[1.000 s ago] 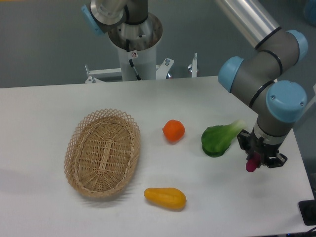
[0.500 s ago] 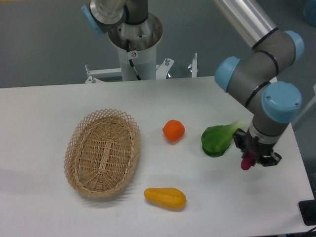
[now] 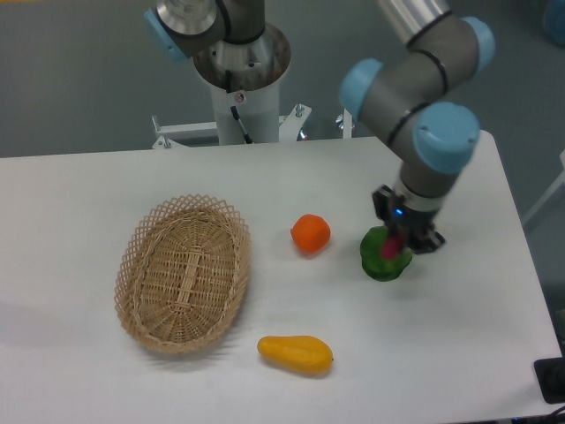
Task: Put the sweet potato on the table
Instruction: 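Carry the sweet potato up and past the orange toward the open table, then lower the sweet potato onto the table and open the gripper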
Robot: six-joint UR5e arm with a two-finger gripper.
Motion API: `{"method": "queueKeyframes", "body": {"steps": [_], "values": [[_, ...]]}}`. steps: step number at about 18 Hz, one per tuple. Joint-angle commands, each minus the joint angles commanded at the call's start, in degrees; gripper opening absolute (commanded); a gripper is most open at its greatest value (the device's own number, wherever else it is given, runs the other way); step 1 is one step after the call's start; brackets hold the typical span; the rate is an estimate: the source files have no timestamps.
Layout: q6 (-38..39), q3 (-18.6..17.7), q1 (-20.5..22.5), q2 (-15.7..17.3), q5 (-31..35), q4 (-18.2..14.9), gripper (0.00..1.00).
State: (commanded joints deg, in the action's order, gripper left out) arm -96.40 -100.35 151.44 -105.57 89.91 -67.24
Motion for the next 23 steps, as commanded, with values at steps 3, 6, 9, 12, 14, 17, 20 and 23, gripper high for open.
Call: {"method": "queueKeyframes", "body": {"steps": [3,6,9,12,14,17,20,23], "values": [[-2.21,-3.96,-0.17,2.73,0.26,0.09,0.26],[-2.82,-5.55,-0.26,3.79,0.79,-0.09,0.27],[-6.60,-6.95,-0.26,3.97,0.79,0.00,0.31],[-6.61,-8.63,-0.26,4.15,0.79,0.09,0.34],[-6.61,-9.24,-0.26,4.15,0.88,0.09,0.35],[-6.61,-9.95,-0.35,3.88,3.51,0.18,0.38],[-6.78,-10.83,-0.26,3.71,3.87,0.18,0.40],[-6.61,-11.70,-0.26,3.45,3.95,0.87,0.53]]}}
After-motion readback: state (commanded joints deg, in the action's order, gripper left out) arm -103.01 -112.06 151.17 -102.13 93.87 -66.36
